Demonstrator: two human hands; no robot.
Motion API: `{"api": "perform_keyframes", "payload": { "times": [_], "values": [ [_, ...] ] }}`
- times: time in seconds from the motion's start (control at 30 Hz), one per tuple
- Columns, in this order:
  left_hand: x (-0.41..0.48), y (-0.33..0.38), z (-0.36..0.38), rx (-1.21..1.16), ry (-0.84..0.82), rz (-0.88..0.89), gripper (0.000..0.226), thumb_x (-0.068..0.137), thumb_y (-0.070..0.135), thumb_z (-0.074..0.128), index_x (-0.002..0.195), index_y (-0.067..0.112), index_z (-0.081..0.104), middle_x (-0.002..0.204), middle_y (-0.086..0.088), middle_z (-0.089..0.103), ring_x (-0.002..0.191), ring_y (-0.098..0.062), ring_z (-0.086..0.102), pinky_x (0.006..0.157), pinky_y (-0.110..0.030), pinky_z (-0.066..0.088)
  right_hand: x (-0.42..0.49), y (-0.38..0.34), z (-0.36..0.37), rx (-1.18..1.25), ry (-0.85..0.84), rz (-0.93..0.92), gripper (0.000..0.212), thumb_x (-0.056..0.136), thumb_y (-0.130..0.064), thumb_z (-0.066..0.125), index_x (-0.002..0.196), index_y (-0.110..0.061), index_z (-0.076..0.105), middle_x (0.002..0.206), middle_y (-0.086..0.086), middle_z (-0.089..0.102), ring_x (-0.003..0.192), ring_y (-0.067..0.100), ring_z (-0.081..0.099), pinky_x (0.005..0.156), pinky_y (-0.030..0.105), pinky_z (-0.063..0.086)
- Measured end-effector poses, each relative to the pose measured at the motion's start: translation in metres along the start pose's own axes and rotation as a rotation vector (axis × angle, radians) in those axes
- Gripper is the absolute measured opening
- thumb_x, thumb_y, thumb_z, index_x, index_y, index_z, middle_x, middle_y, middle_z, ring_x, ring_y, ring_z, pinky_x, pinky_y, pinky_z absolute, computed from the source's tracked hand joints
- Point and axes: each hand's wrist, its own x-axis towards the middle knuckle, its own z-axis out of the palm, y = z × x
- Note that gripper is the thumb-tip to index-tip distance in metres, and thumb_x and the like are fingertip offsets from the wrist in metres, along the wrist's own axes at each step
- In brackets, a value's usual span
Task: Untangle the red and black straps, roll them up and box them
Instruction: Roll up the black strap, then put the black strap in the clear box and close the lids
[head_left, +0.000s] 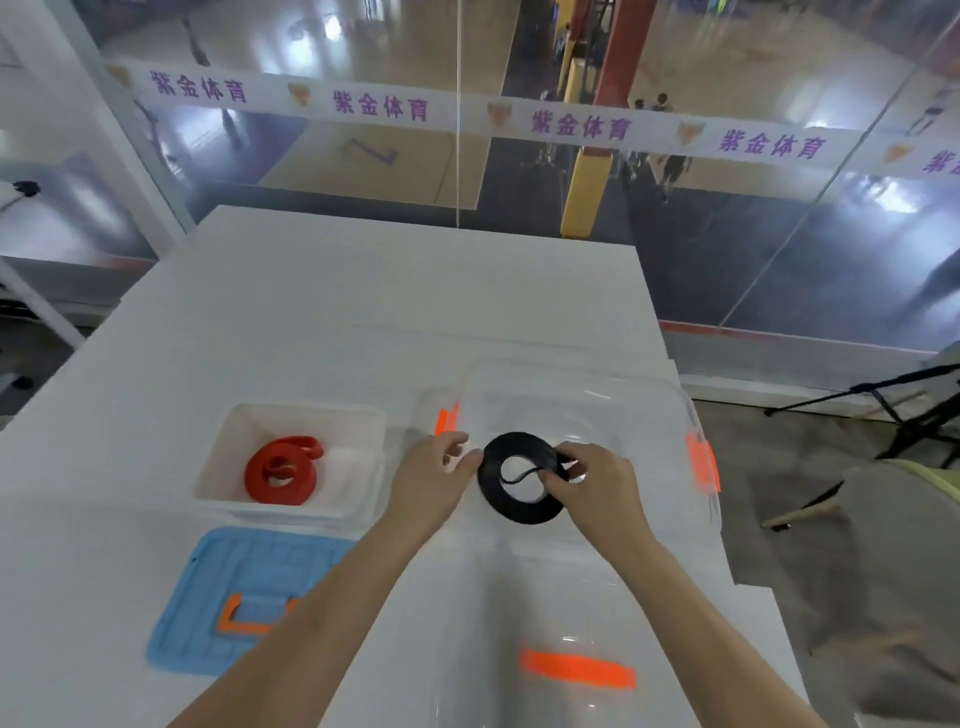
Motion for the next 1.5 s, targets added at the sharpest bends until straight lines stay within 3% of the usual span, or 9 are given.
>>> {"api": "perform_keyframes", "payload": {
  "times": [0.13, 0.23, 0.4, 0.9, 1.1, 1.23, 1.33, 1.4, 1.5],
  "values": [
    [0.045, -0.017, 0.018, 0.394, -0.074, 0.114, 0.107, 0.083, 0.073, 0.065, 0.164, 0.022, 0.017, 0.169, -0.003, 0.018, 0.156, -0.027, 0.018, 0.125, -0.041, 0.024, 0.058, 0.027, 0.009, -0.042, 0.027, 0.130, 0.007, 0.080, -0.026, 0.077, 0.075, -0.024, 0.072, 0.071, 0.001, 0.071, 0.067, 0.023, 0.066, 0.063, 0.038, 0.054],
    [0.063, -0.027, 0.035, 0.566, -0.252, 0.067, 0.150, 0.060, 0.095, 0.060, 0.162, 0.020, -0.021, 0.168, 0.001, -0.033, 0.158, -0.026, -0.025, 0.129, -0.056, 0.001, 0.098, 0.046, 0.027, -0.057, -0.021, 0.202, 0.010, 0.077, -0.022, 0.075, 0.070, -0.016, 0.070, 0.065, 0.008, 0.067, 0.056, 0.025, 0.054, 0.054, 0.032, 0.045],
    [0.073, -0.031, 0.045, 0.663, -0.292, 0.034, 0.169, 0.049, 0.096, 0.067, 0.157, 0.009, -0.031, 0.162, -0.004, -0.044, 0.155, -0.028, -0.031, 0.129, -0.057, -0.001, 0.140, 0.073, 0.073, -0.126, -0.166, 0.297, 0.006, 0.074, -0.017, 0.076, 0.073, -0.012, 0.073, 0.063, 0.008, 0.066, 0.056, 0.025, 0.062, 0.058, 0.035, 0.057],
    [0.069, -0.029, 0.043, 0.802, -0.389, -0.065, 0.174, 0.047, 0.092, 0.072, 0.148, 0.011, -0.044, 0.153, -0.003, -0.056, 0.149, -0.032, -0.041, 0.126, -0.061, -0.008, 0.176, 0.109, 0.146, -0.146, -0.239, 0.380, 0.005, 0.075, -0.008, 0.072, 0.076, -0.003, 0.072, 0.066, 0.009, 0.065, 0.062, 0.029, 0.064, 0.056, 0.033, 0.053],
    [0.066, -0.024, 0.050, 0.808, -0.368, -0.054, 0.172, 0.049, 0.093, 0.071, 0.150, 0.010, -0.042, 0.155, -0.004, -0.054, 0.150, -0.034, -0.039, 0.126, -0.062, -0.008, 0.176, 0.119, 0.144, -0.087, -0.258, 0.394, 0.024, 0.077, -0.018, 0.085, 0.075, -0.007, 0.063, 0.071, 0.007, 0.064, 0.060, 0.020, 0.059, 0.049, 0.027, 0.040],
    [0.066, -0.025, 0.051, 0.814, -0.345, -0.051, 0.169, 0.052, 0.095, 0.067, 0.151, 0.010, -0.040, 0.156, -0.004, -0.053, 0.151, -0.036, -0.037, 0.126, -0.063, -0.007, 0.176, 0.116, 0.137, -0.070, -0.279, 0.398, 0.035, 0.073, -0.024, 0.087, 0.075, -0.011, 0.054, 0.078, 0.008, 0.061, 0.070, 0.029, 0.064, 0.065, 0.042, 0.060],
    [0.065, -0.026, 0.054, 0.772, -0.295, -0.036, 0.158, 0.060, 0.097, 0.058, 0.155, 0.011, -0.035, 0.159, -0.003, -0.049, 0.153, -0.034, -0.034, 0.127, -0.062, -0.005, 0.172, 0.104, 0.125, -0.141, -0.329, 0.389, 0.031, 0.083, -0.024, 0.077, 0.073, -0.012, 0.050, 0.087, 0.014, 0.064, 0.076, 0.034, 0.066, 0.066, 0.039, 0.056],
    [0.063, -0.027, 0.056, 0.760, -0.239, -0.007, 0.144, 0.071, 0.094, 0.050, 0.158, 0.010, -0.029, 0.164, -0.004, -0.043, 0.156, -0.034, -0.029, 0.128, -0.061, -0.002, 0.164, 0.090, 0.110, -0.219, -0.354, 0.328, 0.018, 0.088, -0.023, 0.070, 0.083, -0.008, 0.060, 0.097, 0.015, 0.068, 0.085, 0.034, 0.066, 0.069, 0.036, 0.053],
    [0.060, -0.028, 0.053, 0.744, -0.169, 0.043, 0.117, 0.090, 0.079, 0.043, 0.162, 0.010, -0.018, 0.169, -0.006, -0.030, 0.158, -0.034, -0.022, 0.128, -0.059, 0.003, 0.142, 0.073, 0.083, -0.310, -0.359, 0.181, 0.032, 0.095, -0.019, 0.062, 0.120, 0.000, 0.067, 0.119, 0.018, 0.069, 0.107, 0.037, 0.068, 0.087, 0.045, 0.059]
  ]
}}
